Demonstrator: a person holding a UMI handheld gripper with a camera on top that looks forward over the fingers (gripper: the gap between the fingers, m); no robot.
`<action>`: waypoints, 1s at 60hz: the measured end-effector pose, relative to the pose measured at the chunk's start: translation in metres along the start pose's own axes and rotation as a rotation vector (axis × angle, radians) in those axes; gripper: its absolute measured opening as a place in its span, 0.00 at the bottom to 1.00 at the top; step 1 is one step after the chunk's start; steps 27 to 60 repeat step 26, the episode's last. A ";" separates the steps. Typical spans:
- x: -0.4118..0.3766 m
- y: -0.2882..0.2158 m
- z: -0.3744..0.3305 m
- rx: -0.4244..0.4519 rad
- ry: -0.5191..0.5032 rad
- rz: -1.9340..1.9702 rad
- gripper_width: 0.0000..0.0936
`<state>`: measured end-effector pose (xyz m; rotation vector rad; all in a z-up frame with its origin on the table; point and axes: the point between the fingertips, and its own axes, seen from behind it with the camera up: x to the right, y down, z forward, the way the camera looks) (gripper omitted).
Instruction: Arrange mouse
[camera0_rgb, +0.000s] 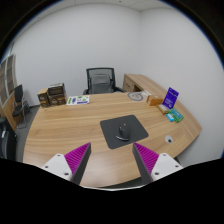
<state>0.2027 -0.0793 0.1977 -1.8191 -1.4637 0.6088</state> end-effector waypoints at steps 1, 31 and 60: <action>-0.001 0.002 -0.008 0.001 0.001 0.001 0.91; -0.001 0.023 -0.083 0.030 0.027 -0.048 0.91; -0.001 0.023 -0.083 0.030 0.027 -0.048 0.91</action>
